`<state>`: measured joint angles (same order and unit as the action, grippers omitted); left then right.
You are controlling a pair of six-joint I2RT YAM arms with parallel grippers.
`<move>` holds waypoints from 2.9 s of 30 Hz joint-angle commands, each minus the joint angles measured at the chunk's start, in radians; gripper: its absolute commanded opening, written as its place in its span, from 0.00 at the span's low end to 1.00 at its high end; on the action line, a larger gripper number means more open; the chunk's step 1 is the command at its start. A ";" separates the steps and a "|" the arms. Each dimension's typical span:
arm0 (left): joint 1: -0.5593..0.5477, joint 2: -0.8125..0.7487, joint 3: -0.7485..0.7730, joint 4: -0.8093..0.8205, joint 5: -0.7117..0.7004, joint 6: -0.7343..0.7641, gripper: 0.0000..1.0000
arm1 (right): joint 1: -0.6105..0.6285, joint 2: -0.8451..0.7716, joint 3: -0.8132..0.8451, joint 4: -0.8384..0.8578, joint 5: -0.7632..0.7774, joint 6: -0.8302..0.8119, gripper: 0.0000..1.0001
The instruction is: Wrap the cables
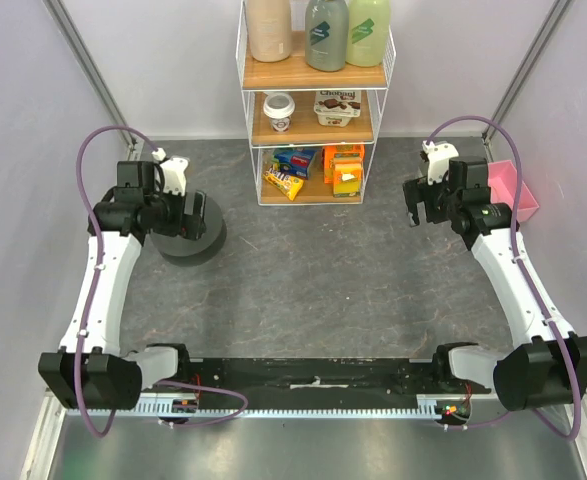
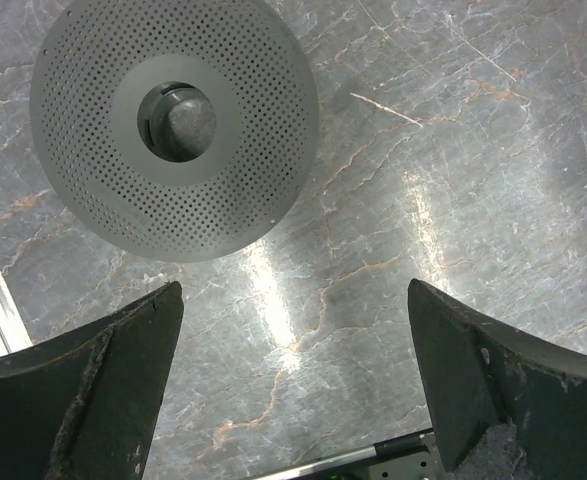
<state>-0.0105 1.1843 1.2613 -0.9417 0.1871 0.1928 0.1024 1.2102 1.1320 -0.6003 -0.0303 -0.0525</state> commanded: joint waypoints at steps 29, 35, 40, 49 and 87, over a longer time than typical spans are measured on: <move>0.061 0.528 0.414 -0.109 -0.081 0.447 0.21 | -0.003 0.043 0.041 -0.023 -0.063 -0.027 0.98; 0.061 0.598 0.374 -0.077 -0.106 0.459 0.02 | -0.003 0.055 0.040 -0.021 -0.065 -0.029 0.98; 0.060 0.649 0.319 -0.026 -0.118 0.487 0.02 | -0.003 0.057 0.040 -0.021 -0.057 -0.032 0.98; 0.058 0.689 0.221 0.052 -0.133 0.548 0.02 | -0.003 0.052 0.037 -0.027 -0.046 -0.040 0.98; -0.781 0.528 -0.028 0.041 0.043 0.244 0.02 | -0.021 0.097 0.083 -0.079 0.024 -0.075 0.98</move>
<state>-0.6907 1.6886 1.1744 -0.9005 0.1738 0.5247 0.1005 1.2961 1.1545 -0.6632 -0.0425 -0.1101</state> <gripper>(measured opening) 0.022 0.982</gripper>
